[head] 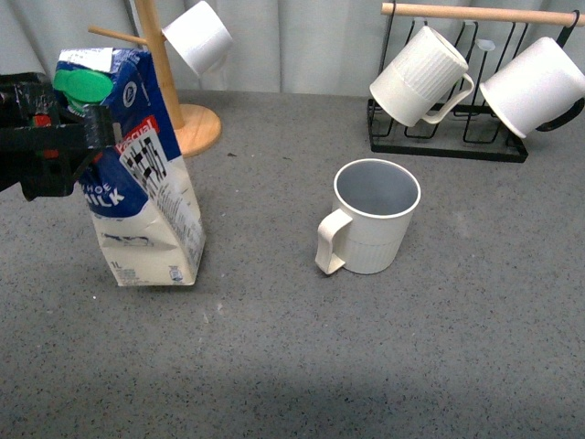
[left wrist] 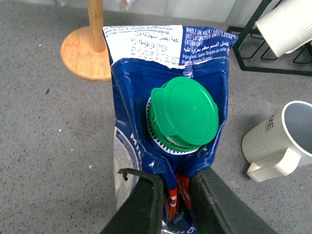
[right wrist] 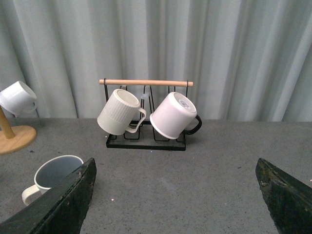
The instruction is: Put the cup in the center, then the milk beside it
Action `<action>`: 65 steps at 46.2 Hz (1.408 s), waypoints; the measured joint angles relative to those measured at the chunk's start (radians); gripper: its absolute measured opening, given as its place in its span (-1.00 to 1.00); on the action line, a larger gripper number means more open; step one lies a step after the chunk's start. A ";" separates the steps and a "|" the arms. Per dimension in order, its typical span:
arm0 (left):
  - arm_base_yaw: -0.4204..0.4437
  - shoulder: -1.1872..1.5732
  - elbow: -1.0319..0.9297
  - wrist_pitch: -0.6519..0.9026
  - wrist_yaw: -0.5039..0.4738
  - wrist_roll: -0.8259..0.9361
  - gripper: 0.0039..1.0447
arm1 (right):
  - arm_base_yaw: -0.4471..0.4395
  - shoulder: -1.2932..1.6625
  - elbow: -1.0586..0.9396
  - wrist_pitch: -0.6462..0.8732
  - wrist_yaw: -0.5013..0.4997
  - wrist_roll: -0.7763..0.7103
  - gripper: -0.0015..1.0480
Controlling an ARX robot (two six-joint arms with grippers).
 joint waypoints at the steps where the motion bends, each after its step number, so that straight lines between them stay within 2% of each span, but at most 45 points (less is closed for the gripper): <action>1: -0.009 0.000 0.005 0.002 -0.007 0.000 -0.76 | 0.000 0.000 0.000 0.000 0.000 0.000 0.83; 5: -0.056 0.016 0.027 0.030 -0.048 0.002 -0.91 | 0.000 0.000 0.000 0.000 0.000 0.000 0.83; 10: -0.133 0.076 0.066 0.085 -0.103 0.002 -0.91 | 0.000 0.000 0.000 0.000 0.000 0.000 0.83; 17: -0.199 0.143 0.099 0.139 -0.159 0.023 -0.91 | 0.000 0.000 0.000 0.000 0.000 0.000 0.83; 30: -0.289 0.221 0.175 0.153 -0.203 0.032 -0.91 | 0.000 0.000 0.000 0.000 0.000 0.000 0.83; 65: -0.351 0.332 0.183 0.258 -0.219 0.111 -0.91 | 0.000 0.000 0.000 0.000 0.000 0.000 0.83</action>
